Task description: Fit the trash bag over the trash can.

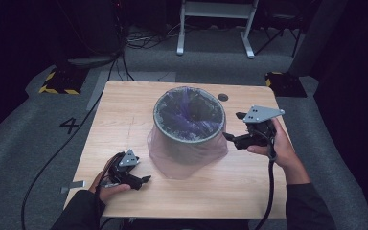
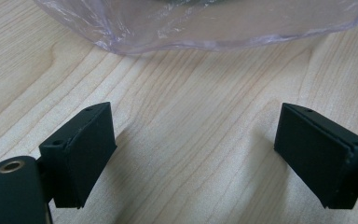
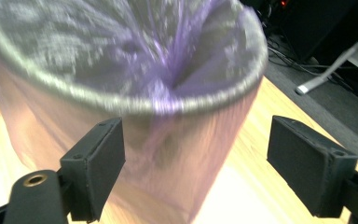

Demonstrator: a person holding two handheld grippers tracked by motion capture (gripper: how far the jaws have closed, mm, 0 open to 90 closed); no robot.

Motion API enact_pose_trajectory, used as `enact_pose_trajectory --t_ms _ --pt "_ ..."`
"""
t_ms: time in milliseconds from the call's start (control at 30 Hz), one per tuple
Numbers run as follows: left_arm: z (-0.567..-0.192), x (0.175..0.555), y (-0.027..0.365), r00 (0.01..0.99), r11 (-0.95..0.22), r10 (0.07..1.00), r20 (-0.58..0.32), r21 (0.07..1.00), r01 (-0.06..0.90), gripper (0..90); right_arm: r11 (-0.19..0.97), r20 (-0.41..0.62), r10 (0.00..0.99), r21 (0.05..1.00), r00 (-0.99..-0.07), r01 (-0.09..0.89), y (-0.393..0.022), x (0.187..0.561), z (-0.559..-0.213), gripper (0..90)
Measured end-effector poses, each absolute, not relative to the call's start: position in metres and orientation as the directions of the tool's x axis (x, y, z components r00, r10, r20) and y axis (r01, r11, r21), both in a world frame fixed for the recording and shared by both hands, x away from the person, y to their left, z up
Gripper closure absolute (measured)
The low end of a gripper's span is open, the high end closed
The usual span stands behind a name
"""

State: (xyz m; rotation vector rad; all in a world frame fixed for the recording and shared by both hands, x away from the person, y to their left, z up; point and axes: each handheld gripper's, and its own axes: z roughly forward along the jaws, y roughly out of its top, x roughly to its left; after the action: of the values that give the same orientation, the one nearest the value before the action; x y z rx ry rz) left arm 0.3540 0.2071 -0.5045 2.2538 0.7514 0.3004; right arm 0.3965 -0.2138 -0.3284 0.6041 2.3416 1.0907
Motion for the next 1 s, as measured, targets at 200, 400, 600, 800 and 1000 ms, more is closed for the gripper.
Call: enact_pose_trajectory --t_ms 200,400,600,800,1000 --pt "-0.505 0.354 0.207 0.804 -0.564 0.594 -0.010 0.708 0.425 11.8 0.591 -0.233 0.581 0.779 -0.780 0.208 -0.225 0.390 -0.346 19.3" --pt "-0.505 0.354 0.207 0.804 -0.564 0.594 -0.010 0.708 0.425 11.8 0.613 -0.233 0.585 0.754 -0.777 0.235 -0.232 0.385 -0.372 19.3" --pt "-0.505 0.354 0.207 0.805 -0.564 0.593 -0.012 0.707 0.426 11.7 0.618 -0.205 0.602 0.731 -0.772 0.289 -0.242 0.379 -0.405 19.3" --pt "-0.505 0.354 0.207 0.806 -0.564 0.592 -0.013 0.707 0.426 11.7 0.637 -0.193 0.620 0.690 -0.760 0.344 -0.254 0.372 -0.438 19.2" --pt "-0.505 0.354 0.207 0.805 -0.565 0.593 -0.011 0.707 0.426 11.7 0.661 -0.206 0.625 0.654 -0.753 0.369 -0.262 0.365 -0.461 18.6"
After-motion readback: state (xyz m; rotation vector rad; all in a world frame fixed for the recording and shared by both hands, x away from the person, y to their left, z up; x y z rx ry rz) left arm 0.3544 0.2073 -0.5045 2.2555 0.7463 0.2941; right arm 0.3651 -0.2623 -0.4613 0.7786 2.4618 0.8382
